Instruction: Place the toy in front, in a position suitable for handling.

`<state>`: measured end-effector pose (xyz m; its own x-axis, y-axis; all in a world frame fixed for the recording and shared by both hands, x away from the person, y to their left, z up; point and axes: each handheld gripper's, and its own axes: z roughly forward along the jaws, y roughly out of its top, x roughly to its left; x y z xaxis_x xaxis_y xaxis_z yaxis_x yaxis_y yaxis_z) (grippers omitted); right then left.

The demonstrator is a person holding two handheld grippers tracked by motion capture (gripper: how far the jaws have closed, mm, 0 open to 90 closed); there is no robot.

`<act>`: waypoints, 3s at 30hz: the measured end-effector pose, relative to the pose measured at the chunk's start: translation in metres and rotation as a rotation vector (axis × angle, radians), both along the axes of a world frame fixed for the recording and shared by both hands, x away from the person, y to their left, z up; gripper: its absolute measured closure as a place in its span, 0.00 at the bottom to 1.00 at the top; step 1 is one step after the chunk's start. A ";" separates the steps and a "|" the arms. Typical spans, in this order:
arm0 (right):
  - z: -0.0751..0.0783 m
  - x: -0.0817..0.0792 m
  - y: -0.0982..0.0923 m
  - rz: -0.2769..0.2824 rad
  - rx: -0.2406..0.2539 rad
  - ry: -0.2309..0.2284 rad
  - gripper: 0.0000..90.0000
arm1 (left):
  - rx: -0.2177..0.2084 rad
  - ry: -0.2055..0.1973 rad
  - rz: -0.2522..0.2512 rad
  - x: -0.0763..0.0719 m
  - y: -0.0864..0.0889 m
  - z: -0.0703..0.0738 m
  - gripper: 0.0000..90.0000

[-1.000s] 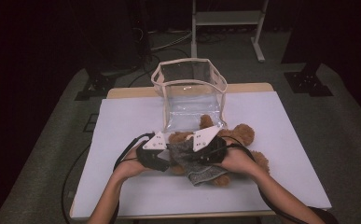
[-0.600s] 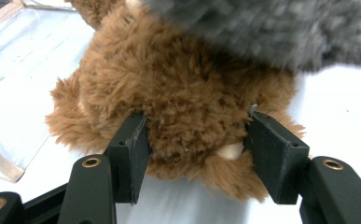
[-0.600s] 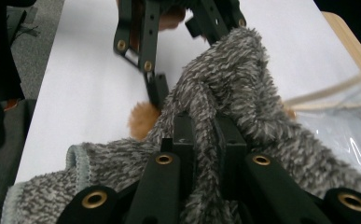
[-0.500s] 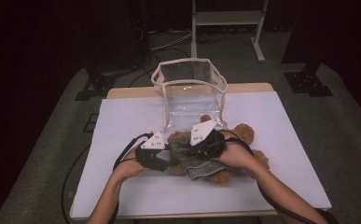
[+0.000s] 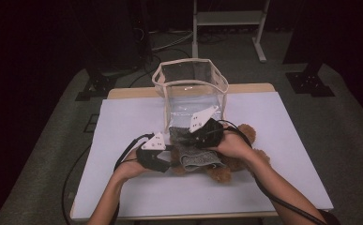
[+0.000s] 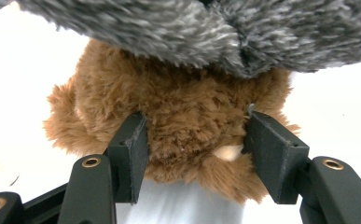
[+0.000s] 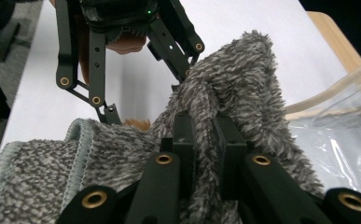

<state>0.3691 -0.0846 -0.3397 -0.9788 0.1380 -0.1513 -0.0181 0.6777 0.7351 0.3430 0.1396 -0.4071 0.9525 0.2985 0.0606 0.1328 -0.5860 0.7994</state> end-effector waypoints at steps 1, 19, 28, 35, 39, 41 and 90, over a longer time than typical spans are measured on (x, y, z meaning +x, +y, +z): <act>-0.001 0.000 0.000 0.004 0.000 0.011 0.89 | 0.000 0.002 -0.003 0.000 0.000 0.001 0.45; 0.009 0.014 -0.009 -0.018 -0.009 0.045 0.89 | 0.004 0.003 -0.044 -0.004 -0.003 0.002 0.44; 0.003 -0.013 -0.002 0.104 -0.061 0.073 0.89 | -0.012 0.006 -0.038 -0.005 -0.002 0.007 0.43; 0.017 0.004 -0.015 -0.003 -0.011 0.016 0.89 | 0.007 0.010 -0.089 -0.008 -0.006 0.006 0.44; 0.009 0.003 -0.016 0.008 -0.040 0.036 0.89 | -0.008 -0.005 -0.058 -0.007 -0.006 0.009 0.43; 0.002 -0.001 -0.013 0.043 -0.045 0.061 0.89 | -0.018 -0.009 -0.055 -0.007 -0.006 0.010 0.42; -0.008 -0.018 -0.068 0.007 -0.044 0.070 0.89 | 0.010 -0.091 -0.102 -0.015 -0.039 0.024 0.40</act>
<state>0.3513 -0.1528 -0.3476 -0.9881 0.1260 -0.0878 0.0278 0.7092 0.7045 0.3283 0.1008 -0.3831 0.9682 0.1998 0.1508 -0.0005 -0.6008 0.7994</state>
